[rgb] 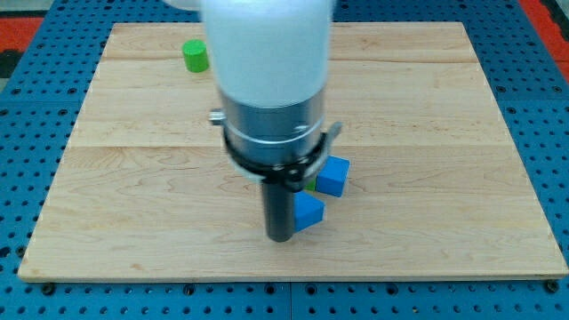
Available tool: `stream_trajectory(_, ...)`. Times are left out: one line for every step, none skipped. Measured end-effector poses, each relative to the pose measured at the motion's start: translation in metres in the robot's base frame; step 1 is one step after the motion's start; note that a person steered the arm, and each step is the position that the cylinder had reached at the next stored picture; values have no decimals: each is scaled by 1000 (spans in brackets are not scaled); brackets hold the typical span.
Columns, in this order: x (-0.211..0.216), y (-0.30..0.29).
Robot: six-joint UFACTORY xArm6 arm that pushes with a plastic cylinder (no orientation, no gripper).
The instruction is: Move the green circle to the left of the blue triangle
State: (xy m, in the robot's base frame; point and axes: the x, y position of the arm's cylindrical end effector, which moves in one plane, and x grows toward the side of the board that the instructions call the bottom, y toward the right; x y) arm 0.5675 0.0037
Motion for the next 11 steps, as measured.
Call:
stream_trajectory(-1,24)
stream_trajectory(-12,24)
stream_trajectory(-19,24)
stream_trajectory(3,-9)
stream_trajectory(-12,-91)
stream_trajectory(-58,-175)
stream_trajectory(-113,-247)
stream_trajectory(-178,-270)
stream_trajectory(-255,-260)
stream_trajectory(-306,-225)
stream_trajectory(-326,-168)
